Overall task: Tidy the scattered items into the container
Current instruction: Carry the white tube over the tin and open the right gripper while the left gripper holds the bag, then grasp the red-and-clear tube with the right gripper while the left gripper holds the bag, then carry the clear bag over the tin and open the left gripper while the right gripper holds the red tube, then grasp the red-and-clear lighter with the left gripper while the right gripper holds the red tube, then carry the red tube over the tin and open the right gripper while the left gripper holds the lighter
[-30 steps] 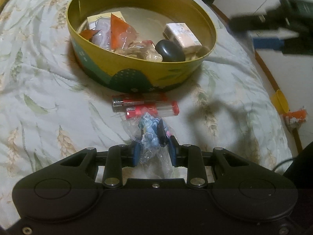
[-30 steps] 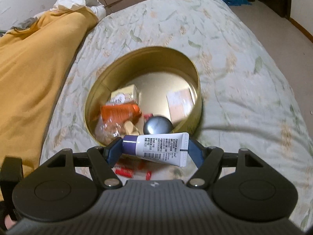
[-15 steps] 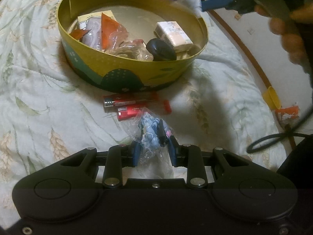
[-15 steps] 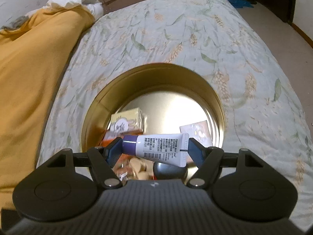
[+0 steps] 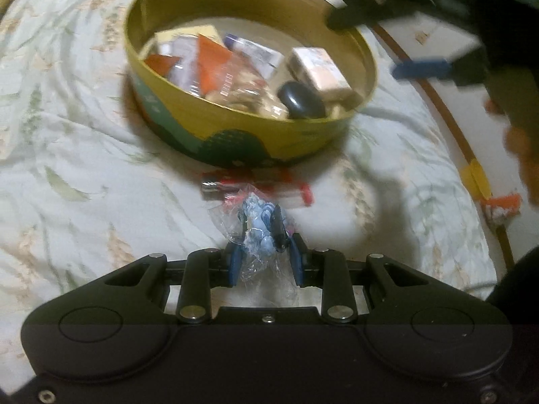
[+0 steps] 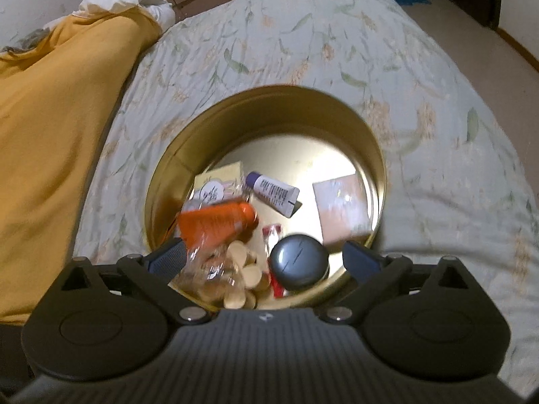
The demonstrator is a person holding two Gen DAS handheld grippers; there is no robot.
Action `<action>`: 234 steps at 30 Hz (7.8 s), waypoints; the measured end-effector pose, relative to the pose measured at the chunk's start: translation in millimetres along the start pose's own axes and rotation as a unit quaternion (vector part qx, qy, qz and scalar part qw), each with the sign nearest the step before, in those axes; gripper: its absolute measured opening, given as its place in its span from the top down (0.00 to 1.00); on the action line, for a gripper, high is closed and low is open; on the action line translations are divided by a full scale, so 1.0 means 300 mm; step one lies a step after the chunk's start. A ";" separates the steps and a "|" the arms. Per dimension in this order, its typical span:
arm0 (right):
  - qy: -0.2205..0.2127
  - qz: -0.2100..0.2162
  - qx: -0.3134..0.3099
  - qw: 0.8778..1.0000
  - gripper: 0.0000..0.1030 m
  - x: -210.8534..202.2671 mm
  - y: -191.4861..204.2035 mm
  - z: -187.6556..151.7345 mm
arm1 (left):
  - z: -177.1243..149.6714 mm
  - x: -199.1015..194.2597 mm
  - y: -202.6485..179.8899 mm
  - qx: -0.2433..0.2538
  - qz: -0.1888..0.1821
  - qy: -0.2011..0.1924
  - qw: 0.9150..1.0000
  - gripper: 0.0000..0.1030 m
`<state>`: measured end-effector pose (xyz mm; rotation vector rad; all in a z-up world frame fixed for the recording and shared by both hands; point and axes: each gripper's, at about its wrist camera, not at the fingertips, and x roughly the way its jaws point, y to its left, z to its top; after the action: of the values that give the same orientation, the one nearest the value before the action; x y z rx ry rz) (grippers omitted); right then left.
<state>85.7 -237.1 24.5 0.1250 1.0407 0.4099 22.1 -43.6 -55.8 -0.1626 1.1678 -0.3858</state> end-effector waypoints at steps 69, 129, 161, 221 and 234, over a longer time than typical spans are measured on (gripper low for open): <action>0.051 -0.010 -0.057 0.997 0.20 -0.037 0.047 -0.283 | 0.057 -0.131 0.196 -0.116 0.050 -0.089 0.988 0.74; -0.017 0.060 0.103 0.993 0.20 -0.148 -0.320 -0.248 | 0.240 -0.030 -0.103 0.002 0.119 -0.084 0.989 0.02; -0.008 0.056 0.105 0.993 0.20 -0.137 -0.326 -0.245 | 0.125 0.334 -0.110 -0.008 0.179 -0.024 0.984 0.12; 0.017 0.026 -0.033 0.999 0.20 -0.079 -0.041 -0.035 | 0.091 -0.063 0.061 -0.027 0.061 -0.075 0.995 0.22; -0.005 0.010 -0.063 0.998 0.04 0.007 0.145 0.147 | 0.080 -0.048 0.053 -0.022 0.052 -0.067 0.996 0.22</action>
<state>112.6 -192.5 57.7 0.0258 1.0026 0.4916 42.7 -25.3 -39.2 -0.1620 1.0473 -0.2537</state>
